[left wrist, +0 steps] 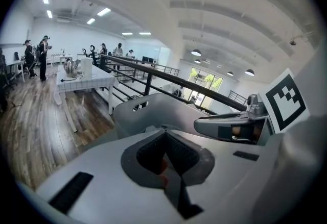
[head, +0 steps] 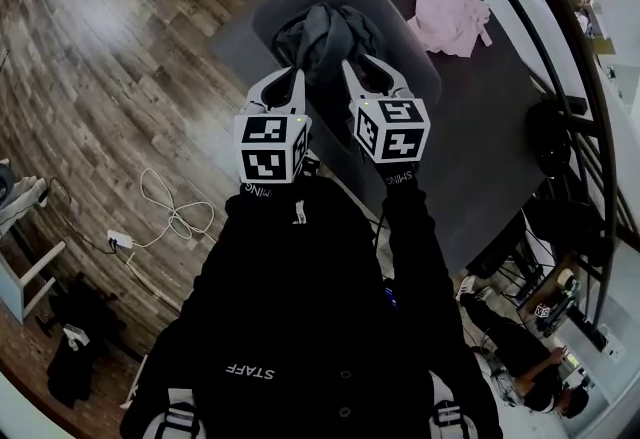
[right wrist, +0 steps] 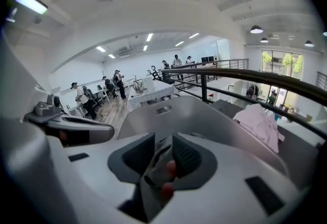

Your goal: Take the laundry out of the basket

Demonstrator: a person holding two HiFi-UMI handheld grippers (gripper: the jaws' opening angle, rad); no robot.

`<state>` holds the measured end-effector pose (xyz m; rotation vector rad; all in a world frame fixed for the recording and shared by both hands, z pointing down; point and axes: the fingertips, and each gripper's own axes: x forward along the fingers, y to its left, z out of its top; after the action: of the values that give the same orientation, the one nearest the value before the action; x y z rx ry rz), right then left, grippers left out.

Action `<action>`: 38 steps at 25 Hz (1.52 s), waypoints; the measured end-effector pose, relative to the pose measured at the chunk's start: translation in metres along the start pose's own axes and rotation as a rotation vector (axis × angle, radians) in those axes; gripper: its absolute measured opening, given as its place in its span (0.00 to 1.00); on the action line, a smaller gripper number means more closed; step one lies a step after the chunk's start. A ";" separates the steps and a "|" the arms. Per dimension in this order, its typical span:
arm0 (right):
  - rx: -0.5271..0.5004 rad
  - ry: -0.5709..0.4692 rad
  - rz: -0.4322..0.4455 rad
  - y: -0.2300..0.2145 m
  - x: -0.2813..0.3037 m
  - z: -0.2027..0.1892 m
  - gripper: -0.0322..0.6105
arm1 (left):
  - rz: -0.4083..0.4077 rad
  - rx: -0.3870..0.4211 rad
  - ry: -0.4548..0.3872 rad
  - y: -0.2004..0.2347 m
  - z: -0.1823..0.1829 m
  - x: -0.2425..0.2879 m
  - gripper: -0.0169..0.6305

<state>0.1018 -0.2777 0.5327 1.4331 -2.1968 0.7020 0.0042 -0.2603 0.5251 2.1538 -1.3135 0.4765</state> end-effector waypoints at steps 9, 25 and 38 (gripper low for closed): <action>0.027 0.157 0.064 -0.012 0.049 -0.036 0.50 | 0.002 -0.029 0.030 0.007 -0.002 0.017 0.03; 0.066 0.354 0.042 -0.052 0.111 -0.098 0.66 | -0.005 -0.058 0.074 0.004 -0.016 0.039 0.03; 0.074 0.593 0.110 -0.063 0.158 -0.145 0.95 | 0.041 -0.072 0.081 0.028 0.002 0.047 0.03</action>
<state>0.1109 -0.3210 0.7515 0.9691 -1.7994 1.0928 0.0007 -0.3039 0.5583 2.0315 -1.3119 0.5195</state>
